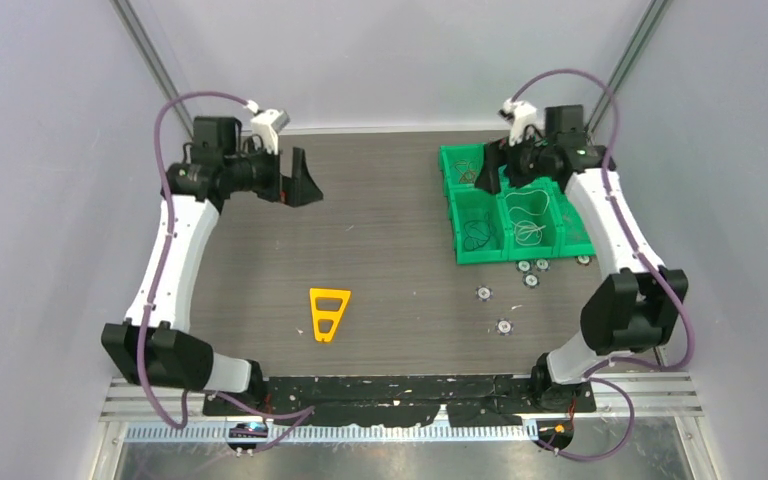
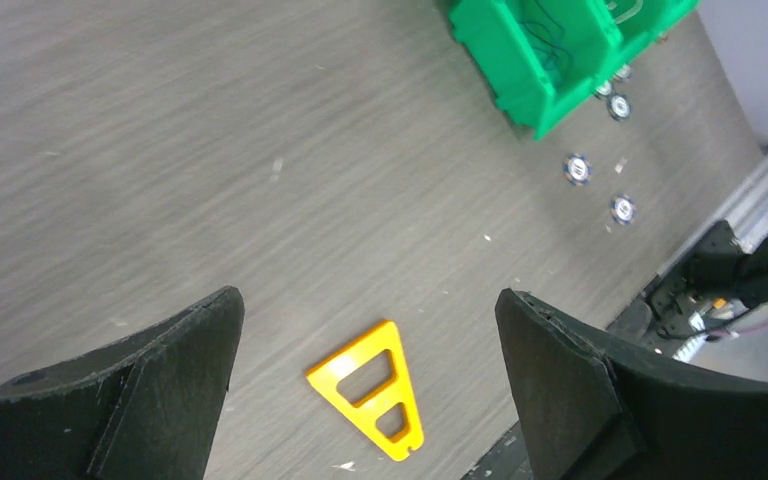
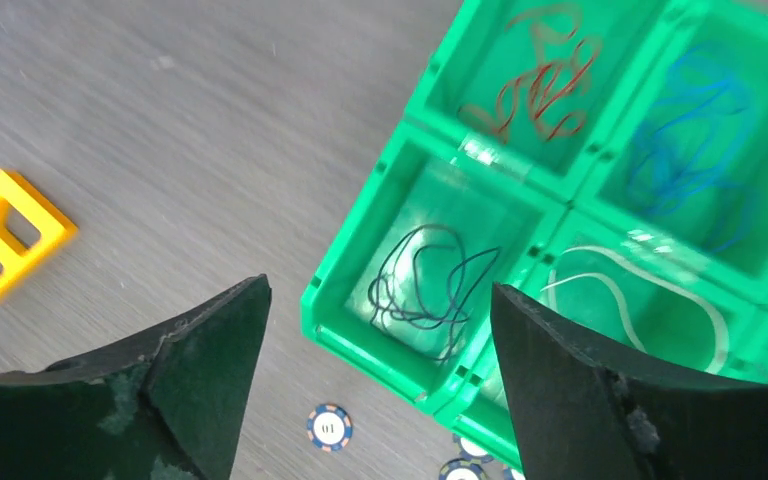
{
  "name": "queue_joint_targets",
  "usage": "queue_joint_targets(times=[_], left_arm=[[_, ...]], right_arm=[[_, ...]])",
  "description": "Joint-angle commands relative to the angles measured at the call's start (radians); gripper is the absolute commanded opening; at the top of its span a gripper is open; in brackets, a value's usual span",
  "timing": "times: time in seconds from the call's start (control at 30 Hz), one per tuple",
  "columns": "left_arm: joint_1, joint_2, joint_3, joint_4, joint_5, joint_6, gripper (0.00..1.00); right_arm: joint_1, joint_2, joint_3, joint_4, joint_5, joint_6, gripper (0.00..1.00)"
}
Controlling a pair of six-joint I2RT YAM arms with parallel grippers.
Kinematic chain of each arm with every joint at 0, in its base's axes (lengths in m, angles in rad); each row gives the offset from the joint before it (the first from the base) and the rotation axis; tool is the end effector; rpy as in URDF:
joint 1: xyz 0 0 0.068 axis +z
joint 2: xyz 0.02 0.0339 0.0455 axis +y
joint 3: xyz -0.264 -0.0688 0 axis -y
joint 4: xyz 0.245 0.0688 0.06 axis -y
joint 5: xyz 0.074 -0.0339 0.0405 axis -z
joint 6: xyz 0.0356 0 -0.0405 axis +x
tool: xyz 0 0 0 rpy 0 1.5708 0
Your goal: Untangle the cables
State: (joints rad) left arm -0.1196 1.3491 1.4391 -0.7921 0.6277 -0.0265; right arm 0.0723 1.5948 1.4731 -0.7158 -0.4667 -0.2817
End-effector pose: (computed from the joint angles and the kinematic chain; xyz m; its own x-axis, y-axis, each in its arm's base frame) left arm 0.2746 -0.0541 0.3864 -0.6553 0.0572 -0.7532 0.5246 0.7519 -0.3994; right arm 0.3456 0.0411 0.3286 -0.6104 -0.2931 -0.7359 -0.5565 0.8198 0.1351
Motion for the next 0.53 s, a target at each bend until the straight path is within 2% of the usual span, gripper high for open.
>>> queue_joint_targets(times=[0.0,0.07,0.17,0.3,0.4,0.5], left_arm=[[0.108,0.093,0.215,-0.306,0.032,0.136,1.0],[0.21,0.076,0.201,-0.276,0.023,0.117,1.0],[0.29,0.025,0.156,-0.246,-0.084,0.144,1.0],[0.297,-0.023,0.08,-0.251,-0.251,0.231,1.0],[0.294,-0.037,0.009,-0.245,-0.282,0.271,1.0],[0.278,-0.036,-0.036,-0.239,-0.314,0.283,1.0]], right_arm=[[-0.106,-0.145,0.08,0.076,-0.131,0.16,0.93],[-0.165,-0.187,0.035,0.086,-0.14,0.19,1.0],[-0.258,-0.246,-0.04,0.066,-0.147,0.194,0.96],[-0.337,-0.339,-0.181,0.026,-0.096,0.104,0.95],[-0.346,-0.404,-0.282,0.025,-0.065,0.07,0.95],[-0.345,-0.42,-0.309,0.027,-0.051,0.078,0.95]])
